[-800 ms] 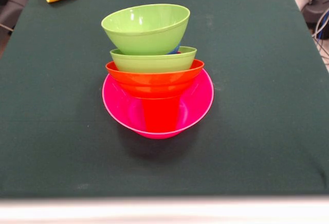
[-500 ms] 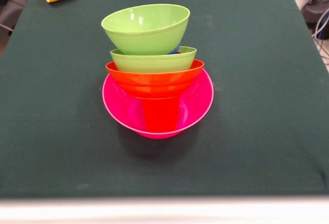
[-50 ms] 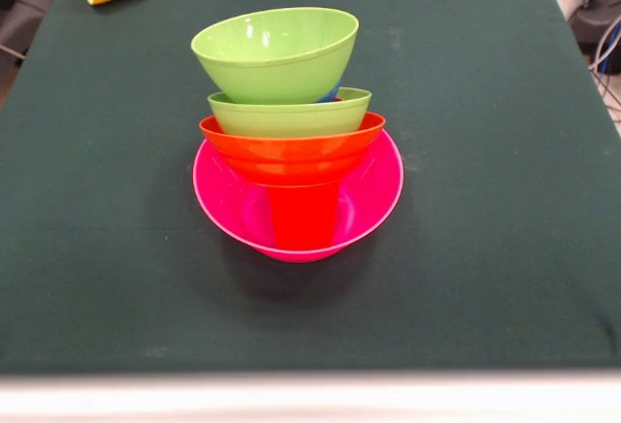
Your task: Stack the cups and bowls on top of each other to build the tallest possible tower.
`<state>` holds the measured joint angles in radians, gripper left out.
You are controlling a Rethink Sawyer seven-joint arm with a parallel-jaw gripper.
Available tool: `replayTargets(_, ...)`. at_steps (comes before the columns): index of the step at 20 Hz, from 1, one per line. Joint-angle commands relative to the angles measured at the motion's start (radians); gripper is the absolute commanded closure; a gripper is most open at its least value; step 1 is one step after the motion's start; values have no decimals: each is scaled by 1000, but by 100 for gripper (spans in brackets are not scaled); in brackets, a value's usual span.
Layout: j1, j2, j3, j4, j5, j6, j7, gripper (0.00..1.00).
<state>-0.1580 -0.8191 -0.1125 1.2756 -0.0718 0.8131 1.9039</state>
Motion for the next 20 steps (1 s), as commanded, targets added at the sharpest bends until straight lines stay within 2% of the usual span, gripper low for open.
replayTargets(1, 4, 15, 140, 43, -77, 111, -231, 100)
replayTargets(10, 33, 13, 157, 44, -81, 124, -150, 100)
replayTargets(20, 115, 27, 139, 7, -76, 164, -51, 100)
